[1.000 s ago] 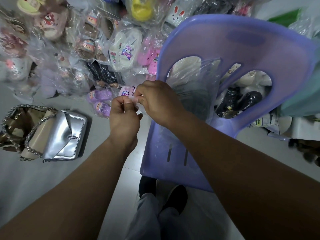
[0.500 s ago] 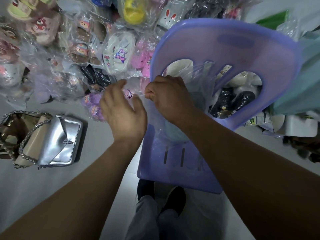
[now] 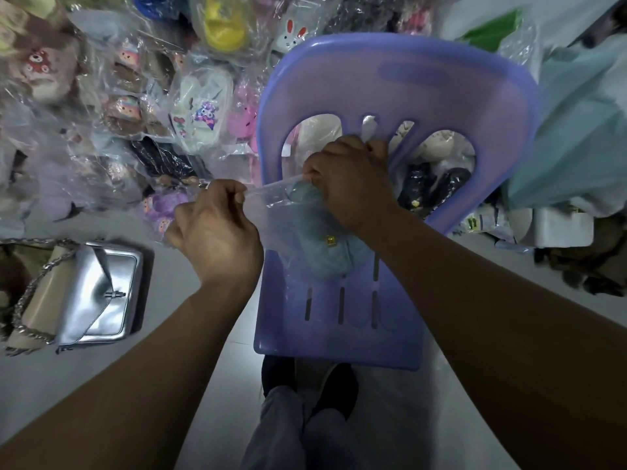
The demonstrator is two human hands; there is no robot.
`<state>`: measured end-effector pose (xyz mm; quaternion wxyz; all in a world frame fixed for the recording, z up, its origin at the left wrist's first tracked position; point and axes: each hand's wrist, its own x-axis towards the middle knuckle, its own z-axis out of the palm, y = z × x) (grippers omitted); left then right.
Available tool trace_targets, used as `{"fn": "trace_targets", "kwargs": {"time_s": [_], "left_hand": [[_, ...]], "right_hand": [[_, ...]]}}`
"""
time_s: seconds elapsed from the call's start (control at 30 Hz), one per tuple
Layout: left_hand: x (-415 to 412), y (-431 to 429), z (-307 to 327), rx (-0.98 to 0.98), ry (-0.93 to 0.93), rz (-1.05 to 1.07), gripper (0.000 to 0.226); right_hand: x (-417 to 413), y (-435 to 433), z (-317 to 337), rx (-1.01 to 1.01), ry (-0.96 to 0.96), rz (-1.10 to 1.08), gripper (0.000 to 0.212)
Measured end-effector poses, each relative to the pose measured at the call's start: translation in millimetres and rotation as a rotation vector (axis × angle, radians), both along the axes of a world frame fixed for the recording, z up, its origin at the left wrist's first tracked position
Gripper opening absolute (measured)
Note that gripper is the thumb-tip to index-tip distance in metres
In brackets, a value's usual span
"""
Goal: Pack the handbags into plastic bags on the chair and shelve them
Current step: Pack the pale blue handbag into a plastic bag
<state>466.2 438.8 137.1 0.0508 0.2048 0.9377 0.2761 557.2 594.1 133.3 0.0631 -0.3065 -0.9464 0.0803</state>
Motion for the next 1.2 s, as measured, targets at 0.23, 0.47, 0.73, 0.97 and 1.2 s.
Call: {"fn": "trace_targets", "kwargs": {"time_s": [0.23,0.47,0.73,0.97,1.2], "left_hand": [[9.5,35.9,12.1,-0.124,0.241,-0.463,0.044],[16.5,56.9,12.5,-0.110,0.171,-0.481,0.027],[20.4,48.6,11.4,-0.110,0.250,-0.508,0.024],[12.0,39.8,-0.4,-0.125,0.222,-0.433,0.018],[22.3,58.0,2.1,-0.092,0.177,-0.420,0.021]], "right_hand": [[3.7,4.0,6.2,0.029,0.055,0.051,0.020],[30.9,23.1,12.0,0.010,0.034,0.041,0.023],[64.5,40.8,14.6,0.069,-0.050,-0.139,0.023],[89.1,64.1,12.5,0.045,-0.058,-0.205,0.022],[81.2,58.2,20.8,0.019,-0.031,-0.293,0.024]]}}
